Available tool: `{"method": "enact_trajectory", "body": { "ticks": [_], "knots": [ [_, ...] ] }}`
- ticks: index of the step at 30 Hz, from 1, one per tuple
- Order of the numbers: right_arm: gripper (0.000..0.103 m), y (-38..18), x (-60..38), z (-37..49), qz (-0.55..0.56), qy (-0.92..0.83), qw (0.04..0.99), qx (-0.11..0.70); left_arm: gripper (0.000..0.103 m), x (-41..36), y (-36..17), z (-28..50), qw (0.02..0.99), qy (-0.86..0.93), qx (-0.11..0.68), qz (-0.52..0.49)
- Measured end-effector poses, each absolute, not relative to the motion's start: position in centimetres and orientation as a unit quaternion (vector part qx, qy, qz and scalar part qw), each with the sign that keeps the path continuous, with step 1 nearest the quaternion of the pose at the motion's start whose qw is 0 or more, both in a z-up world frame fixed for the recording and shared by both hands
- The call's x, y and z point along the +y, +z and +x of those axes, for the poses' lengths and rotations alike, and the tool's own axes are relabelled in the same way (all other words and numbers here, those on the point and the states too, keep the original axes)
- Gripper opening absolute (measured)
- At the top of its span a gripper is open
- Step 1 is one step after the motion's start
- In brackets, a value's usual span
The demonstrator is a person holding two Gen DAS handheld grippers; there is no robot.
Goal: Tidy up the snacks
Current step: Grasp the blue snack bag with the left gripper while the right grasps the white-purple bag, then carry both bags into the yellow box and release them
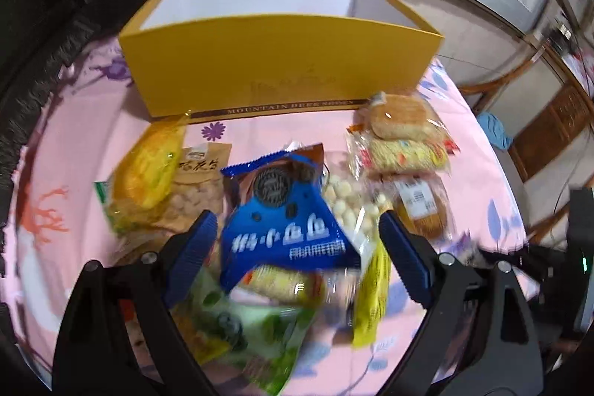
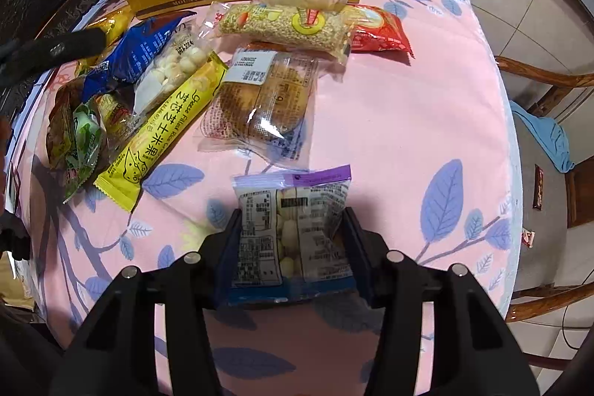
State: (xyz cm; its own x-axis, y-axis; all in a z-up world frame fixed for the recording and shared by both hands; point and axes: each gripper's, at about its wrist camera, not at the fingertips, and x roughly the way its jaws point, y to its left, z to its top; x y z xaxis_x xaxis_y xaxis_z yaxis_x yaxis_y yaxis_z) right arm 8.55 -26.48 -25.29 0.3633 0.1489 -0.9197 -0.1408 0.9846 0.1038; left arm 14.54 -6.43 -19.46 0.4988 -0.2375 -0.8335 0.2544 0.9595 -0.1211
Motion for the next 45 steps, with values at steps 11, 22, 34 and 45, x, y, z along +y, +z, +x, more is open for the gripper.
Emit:
{"method": "enact_trajectory", "body": {
  "ticks": [11, 22, 34, 45],
  "knots": [
    [0.054, -25.3, -26.5, 8.7, 0.016, 0.091, 0.827, 0.555, 0.088, -6.6, -23.9, 17.7, 0.834, -0.114, 0.540, -0.014],
    [0.052, -25.3, -26.5, 8.7, 0.017, 0.089, 0.828, 0.553, 0.061, -5.6, -22.3, 14.8, 0.852, -0.145, 0.503, -0.030],
    [0.048, -21.0, -26.1, 8.6, 0.027, 0.104, 0.853, 0.511, 0.060, -4.2, -16.9, 12.0, 0.877, -0.158, 0.451, -0.040],
    [0.048, -9.5, -25.2, 14.2, 0.043, 0.144, 0.913, 0.379, 0.060, -2.9, -7.6, 14.4, 0.920, -0.152, 0.356, -0.058]
  ]
}}
